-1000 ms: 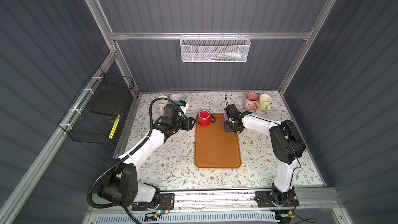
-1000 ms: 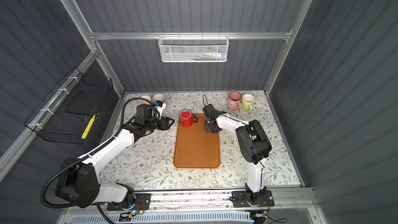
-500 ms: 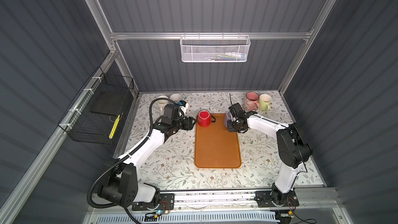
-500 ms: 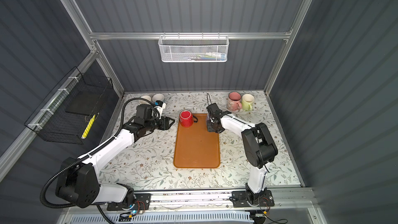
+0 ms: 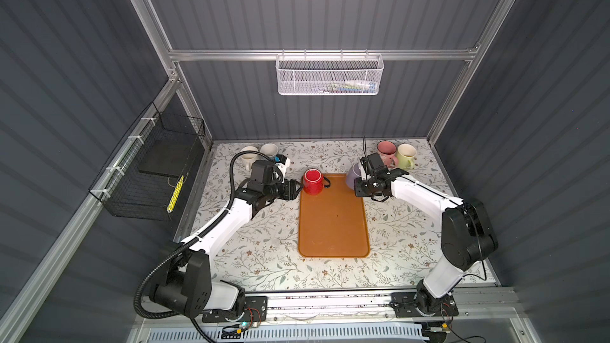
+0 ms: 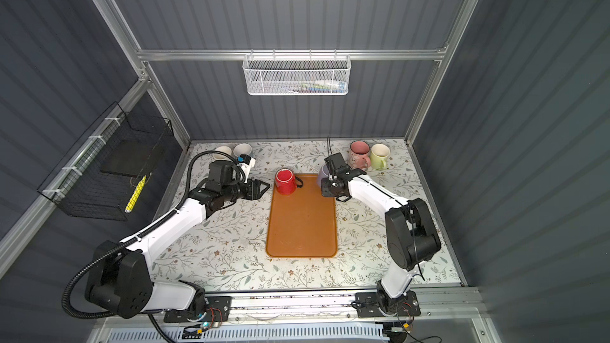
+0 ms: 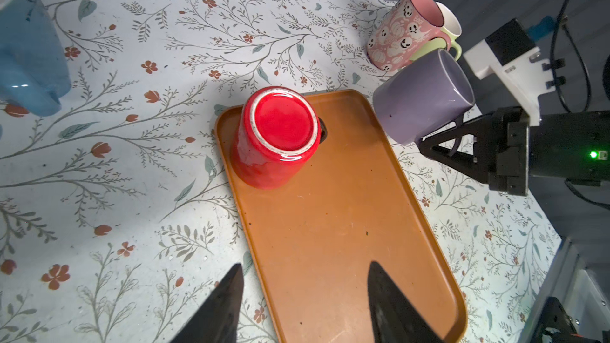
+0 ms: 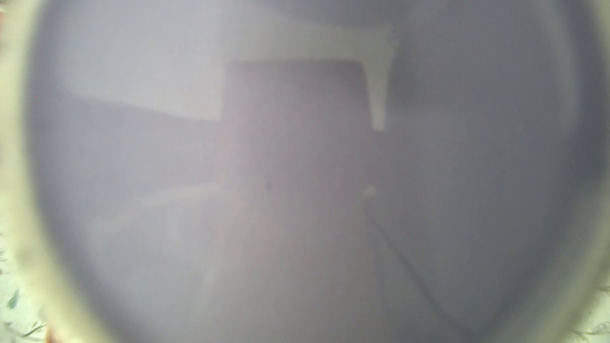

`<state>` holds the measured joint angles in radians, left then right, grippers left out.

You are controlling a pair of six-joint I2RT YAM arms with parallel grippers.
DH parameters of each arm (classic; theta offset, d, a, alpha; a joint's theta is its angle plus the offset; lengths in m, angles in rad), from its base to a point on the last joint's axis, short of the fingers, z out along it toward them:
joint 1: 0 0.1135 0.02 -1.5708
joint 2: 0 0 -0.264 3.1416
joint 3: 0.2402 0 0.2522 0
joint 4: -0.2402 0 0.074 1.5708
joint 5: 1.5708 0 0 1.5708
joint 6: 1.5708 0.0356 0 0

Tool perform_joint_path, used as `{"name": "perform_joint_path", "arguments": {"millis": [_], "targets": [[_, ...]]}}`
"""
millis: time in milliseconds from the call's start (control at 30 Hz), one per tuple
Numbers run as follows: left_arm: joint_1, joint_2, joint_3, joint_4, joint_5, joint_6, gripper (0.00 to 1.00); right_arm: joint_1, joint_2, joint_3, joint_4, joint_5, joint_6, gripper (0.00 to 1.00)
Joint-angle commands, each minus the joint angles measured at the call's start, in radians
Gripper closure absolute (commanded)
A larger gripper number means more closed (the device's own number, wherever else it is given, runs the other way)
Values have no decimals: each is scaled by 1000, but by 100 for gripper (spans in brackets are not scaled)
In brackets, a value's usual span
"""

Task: Turn the mug right side up
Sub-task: 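Lift the purple mug with the right gripper and tilt it toward the left gripper, then grasp the purple mug's body with the left gripper beside the right gripper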

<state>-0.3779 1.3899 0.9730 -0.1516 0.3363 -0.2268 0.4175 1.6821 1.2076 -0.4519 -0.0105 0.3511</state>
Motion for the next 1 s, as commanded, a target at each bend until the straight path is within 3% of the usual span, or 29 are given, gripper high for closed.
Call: {"name": "perform_joint_path", "arguments": {"millis": [0, 300, 633, 967], "targets": [[6, 3, -4, 30, 66, -19, 40, -16, -60, -19, 97, -59, -15, 100], [5, -2, -6, 125, 205, -52, 40, -44, -169, -94, 196, -213, -22, 100], [5, 26, 20, 273, 425, -141, 40, -89, -263, -150, 320, -494, -11, 100], [-10, 63, 21, 420, 489, -236, 40, -94, -279, -148, 405, -609, 22, 100]]}}
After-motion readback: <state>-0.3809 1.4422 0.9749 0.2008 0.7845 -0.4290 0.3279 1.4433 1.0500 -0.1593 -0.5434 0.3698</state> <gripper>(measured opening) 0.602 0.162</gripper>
